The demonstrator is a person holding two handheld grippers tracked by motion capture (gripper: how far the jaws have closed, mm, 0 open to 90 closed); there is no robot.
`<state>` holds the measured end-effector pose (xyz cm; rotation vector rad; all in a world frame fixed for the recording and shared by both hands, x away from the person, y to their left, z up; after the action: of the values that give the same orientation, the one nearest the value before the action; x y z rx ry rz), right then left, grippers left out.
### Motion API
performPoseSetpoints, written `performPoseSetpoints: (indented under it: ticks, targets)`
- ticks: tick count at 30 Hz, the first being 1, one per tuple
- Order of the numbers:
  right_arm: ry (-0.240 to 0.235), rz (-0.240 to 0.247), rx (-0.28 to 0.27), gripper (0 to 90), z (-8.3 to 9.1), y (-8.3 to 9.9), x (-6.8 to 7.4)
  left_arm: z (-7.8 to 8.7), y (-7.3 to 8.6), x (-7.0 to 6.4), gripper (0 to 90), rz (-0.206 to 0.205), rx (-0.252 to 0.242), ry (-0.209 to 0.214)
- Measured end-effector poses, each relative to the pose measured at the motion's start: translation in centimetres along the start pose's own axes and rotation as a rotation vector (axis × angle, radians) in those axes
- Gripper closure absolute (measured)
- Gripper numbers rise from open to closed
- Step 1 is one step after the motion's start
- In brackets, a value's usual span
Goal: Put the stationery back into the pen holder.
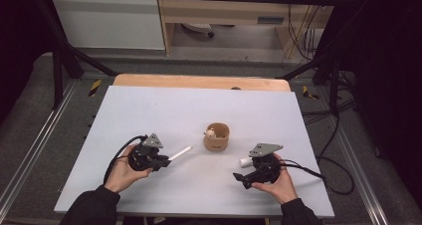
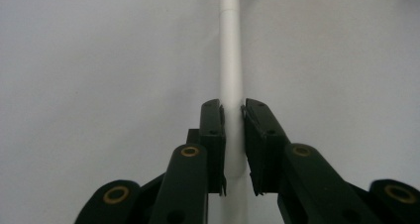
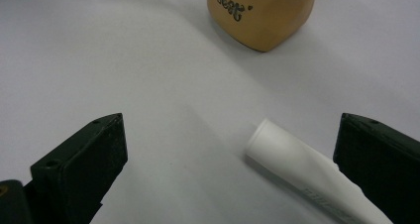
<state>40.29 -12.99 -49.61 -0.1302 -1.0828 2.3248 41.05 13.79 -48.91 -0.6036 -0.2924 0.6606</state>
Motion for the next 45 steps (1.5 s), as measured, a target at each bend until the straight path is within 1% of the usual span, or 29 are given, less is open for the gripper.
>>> performPoseSetpoints:
  ticks: [3, 5, 9, 20, 26, 31, 35, 36, 38, 40, 45]
  targets:
    - [0.003, 0.015, 0.006, 1.1, -0.4, -0.2, 0.4, 0.2, 0.2, -0.4, 78.2, -0.006, 0.005, 0.005]
    - [0.005, 0.027, 0.023, 1.1, -0.6, -0.3, 0.7, 0.3, 0.4, -0.6, 78.2, -0.013, 0.012, 0.007]
    - [-0.002, 0.062, 0.041, 1.3, -1.3, -0.6, 1.6, 0.4, 0.5, -1.0, 78.2, -0.02, 0.018, 0.014]
    - [-0.03, 0.182, 0.075, 2.5, -3.1, -2.4, 4.6, 0.3, 0.2, -2.5, 78.2, -0.05, 0.038, 0.044]
    - [-0.038, 0.251, 0.093, 3.3, -4.0, -3.6, 5.7, 0.2, -0.4, -3.3, 78.2, -0.074, 0.047, 0.057]
    - [-0.035, 0.309, 0.1, 4.5, -4.7, -4.8, 6.3, 0.0, -1.1, -3.8, 78.2, -0.094, 0.054, 0.066]
    - [-0.032, 0.365, 0.12, 6.6, -5.2, -5.4, 6.6, -0.2, -1.8, -4.0, 78.2, -0.109, 0.063, 0.069]
    - [-0.03, 0.375, 0.132, 6.7, -5.3, -5.5, 6.7, -0.2, -2.0, -4.1, 78.3, -0.103, 0.061, 0.071]
    - [-0.031, 0.407, 0.145, 7.8, -5.5, -5.7, 6.8, -0.2, -2.3, -4.2, 78.2, -0.104, 0.065, 0.072]
    - [-0.033, 0.432, 0.136, 9.3, -5.7, -5.9, 7.0, -0.3, -2.6, -4.3, 78.2, -0.104, 0.068, 0.076]
    - [-0.012, 0.52, 0.168, 11.4, -6.0, -6.2, 6.9, -0.5, -3.1, -4.5, 78.2, -0.113, 0.081, 0.079]
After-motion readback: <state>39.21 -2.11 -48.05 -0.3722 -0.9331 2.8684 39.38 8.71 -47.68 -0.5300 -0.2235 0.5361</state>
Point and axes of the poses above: each handheld gripper's, and its own axes: z roughly backward along the jaws, y roughly out of its underside, x roughly to its left, the point moved 10 cm from there along -z, roughly forward along the jaws, and after that the axes turned 10 degrees about -y, right-handed, at the moved point
